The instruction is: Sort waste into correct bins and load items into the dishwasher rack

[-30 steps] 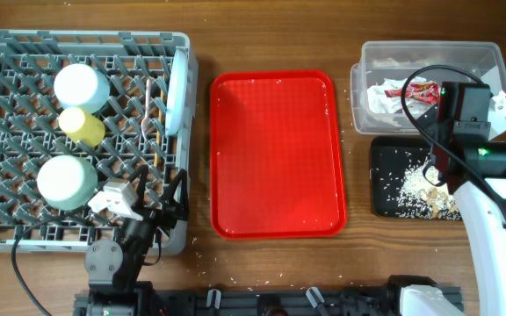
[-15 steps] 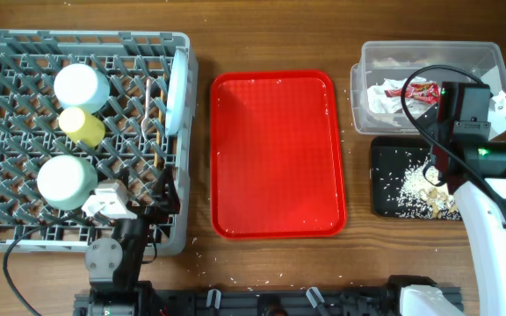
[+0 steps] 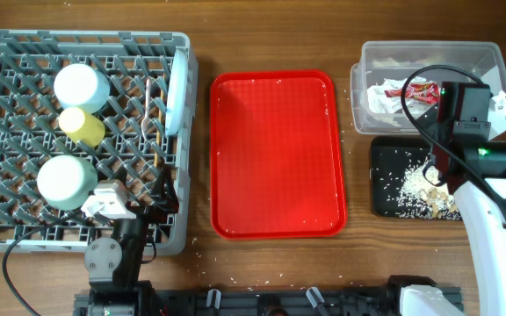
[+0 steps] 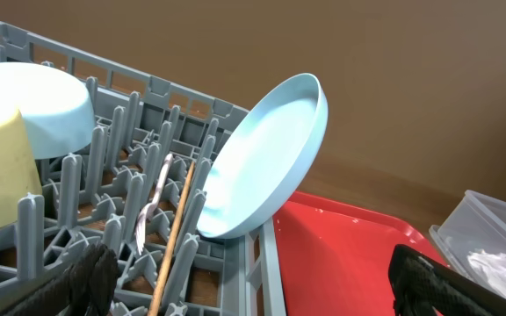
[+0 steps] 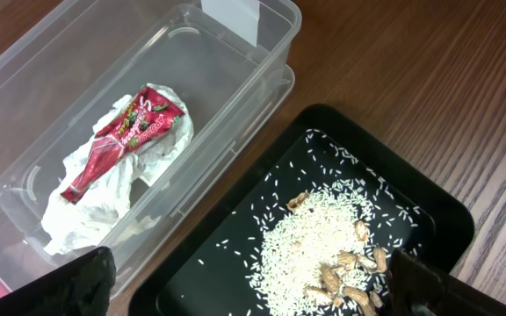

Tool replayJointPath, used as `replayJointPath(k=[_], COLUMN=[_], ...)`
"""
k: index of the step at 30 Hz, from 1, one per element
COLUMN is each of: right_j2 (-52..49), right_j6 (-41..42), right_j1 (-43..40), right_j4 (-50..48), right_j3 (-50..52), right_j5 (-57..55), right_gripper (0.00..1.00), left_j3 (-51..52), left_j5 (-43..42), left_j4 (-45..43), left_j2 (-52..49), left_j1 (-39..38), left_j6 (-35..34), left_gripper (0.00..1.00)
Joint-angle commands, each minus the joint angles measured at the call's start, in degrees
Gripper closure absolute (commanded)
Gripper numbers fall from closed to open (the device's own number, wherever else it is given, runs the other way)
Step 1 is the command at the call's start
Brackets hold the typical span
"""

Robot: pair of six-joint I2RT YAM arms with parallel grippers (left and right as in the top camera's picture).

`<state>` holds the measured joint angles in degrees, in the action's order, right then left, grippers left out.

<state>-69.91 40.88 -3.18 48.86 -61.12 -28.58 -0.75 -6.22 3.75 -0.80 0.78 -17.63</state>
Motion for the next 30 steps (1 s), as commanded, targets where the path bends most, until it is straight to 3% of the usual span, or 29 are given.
replayJointPath(k=[1,15,24,30], right_j2=[-0.07,0.37,15.21,33.7], right_j6=[-0.37,-0.37,-0.44,-17.55], right_j1=[-0.07,-0.07,-0.07,-0.07], right_j4=[0.02,0.02,-0.87,-35.45], right_j3=[-0.13,-0.13,2.97,30.08], right_j5=[-0.98,-0.98,3.02,26.99], right_gripper=[0.0,0.0,0.0,0.0], left_j3=[0.44,0.44,0.44,0.44], left_j5=[0.74,0.74,0.74,0.74], left_j4=[0.17,0.17,0.17,0.17], left_j2=[0.52,0.52,0.52,0.52], left_j1=[0.35,0.35,0.35,0.35], left_j6=[1.14,1.14,1.14,1.14], left_gripper=[0.0,0.0,0.0,0.0])
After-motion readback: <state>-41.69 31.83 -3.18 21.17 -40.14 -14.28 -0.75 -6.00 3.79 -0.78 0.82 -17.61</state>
